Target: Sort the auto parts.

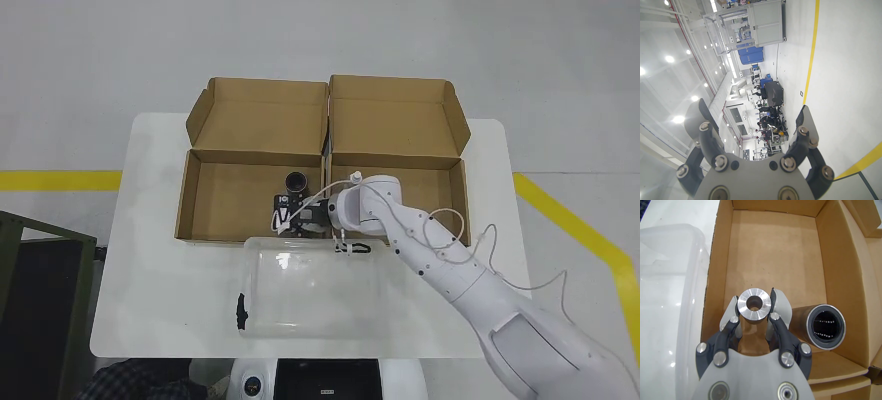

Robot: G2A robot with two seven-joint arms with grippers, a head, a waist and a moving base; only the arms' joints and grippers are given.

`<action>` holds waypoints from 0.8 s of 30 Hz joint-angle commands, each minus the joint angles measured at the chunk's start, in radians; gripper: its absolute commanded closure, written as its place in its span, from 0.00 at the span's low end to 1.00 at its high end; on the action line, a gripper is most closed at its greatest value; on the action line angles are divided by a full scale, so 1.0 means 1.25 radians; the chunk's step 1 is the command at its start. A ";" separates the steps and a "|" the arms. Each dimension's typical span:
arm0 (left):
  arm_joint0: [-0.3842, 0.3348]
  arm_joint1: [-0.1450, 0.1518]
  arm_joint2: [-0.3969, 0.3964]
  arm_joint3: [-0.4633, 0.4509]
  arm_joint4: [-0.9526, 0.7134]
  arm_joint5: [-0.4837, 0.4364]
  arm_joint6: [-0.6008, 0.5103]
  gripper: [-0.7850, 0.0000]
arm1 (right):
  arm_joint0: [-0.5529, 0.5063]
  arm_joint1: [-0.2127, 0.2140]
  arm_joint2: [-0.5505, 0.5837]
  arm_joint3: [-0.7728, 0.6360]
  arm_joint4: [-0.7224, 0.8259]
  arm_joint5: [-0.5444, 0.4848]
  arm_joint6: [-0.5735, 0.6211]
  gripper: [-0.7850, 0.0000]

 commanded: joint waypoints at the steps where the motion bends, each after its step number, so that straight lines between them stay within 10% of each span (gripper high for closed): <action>1: 0.000 0.000 0.000 0.000 0.000 0.000 0.000 0.00 | 0.002 -0.002 -0.001 0.003 -0.003 0.002 0.002 0.94; 6: 0.000 0.000 0.000 0.000 0.000 0.000 0.000 0.00 | 0.008 -0.007 -0.004 0.009 -0.015 0.000 0.010 0.69; 24: 0.000 0.000 0.000 0.000 0.000 0.000 0.000 0.00 | 0.019 -0.011 0.022 -0.017 -0.025 -0.011 0.021 0.60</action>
